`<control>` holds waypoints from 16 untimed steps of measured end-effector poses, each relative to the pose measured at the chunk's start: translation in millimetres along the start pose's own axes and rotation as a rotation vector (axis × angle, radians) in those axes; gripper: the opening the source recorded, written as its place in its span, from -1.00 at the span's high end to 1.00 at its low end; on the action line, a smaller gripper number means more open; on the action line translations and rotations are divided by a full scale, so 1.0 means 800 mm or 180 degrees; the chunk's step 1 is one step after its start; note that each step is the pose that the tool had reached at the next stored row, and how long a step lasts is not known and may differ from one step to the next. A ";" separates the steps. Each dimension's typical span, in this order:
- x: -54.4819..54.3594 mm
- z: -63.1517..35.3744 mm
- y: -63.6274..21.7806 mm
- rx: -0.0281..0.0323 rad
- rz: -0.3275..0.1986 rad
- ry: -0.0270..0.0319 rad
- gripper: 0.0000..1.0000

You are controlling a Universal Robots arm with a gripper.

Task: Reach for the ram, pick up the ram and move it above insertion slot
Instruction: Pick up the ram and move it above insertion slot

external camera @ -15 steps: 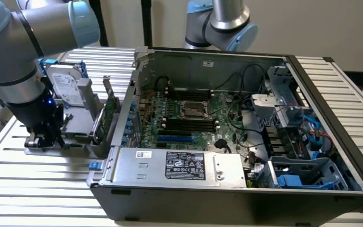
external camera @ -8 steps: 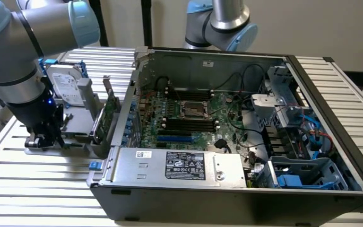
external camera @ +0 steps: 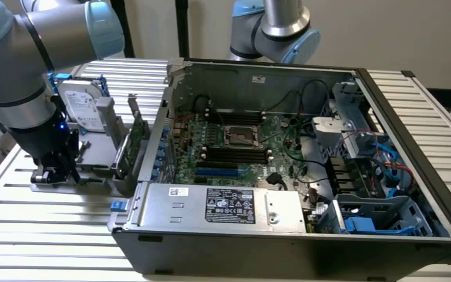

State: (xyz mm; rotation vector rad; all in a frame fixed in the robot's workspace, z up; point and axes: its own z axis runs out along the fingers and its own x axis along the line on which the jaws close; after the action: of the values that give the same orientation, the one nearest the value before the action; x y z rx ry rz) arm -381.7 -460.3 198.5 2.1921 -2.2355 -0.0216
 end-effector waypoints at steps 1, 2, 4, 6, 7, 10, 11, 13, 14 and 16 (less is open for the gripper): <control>0.000 0.000 0.000 0.0000 0.0000 0.0000 0.74; 0.000 0.000 0.000 0.0000 0.0000 0.0000 0.74; 0.000 -0.001 0.000 0.0001 0.0000 -0.0001 0.74; 0.000 -0.005 0.000 0.0000 0.0000 0.0000 0.74; 0.000 -0.008 0.000 0.0000 0.0000 0.0000 0.74; 0.000 -0.019 0.000 0.0000 0.0000 0.0000 0.74; 0.000 -0.024 0.000 0.0000 0.0000 0.0000 0.74; 0.000 -0.034 0.001 0.0000 0.0000 0.0000 0.74; 0.000 -0.040 0.001 0.0000 0.0000 0.0000 0.74; 0.000 -0.052 0.001 0.0000 0.0000 0.0001 0.74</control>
State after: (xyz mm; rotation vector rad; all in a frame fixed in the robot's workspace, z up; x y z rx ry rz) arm -381.7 -460.3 239.9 2.1918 -2.2353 -0.0214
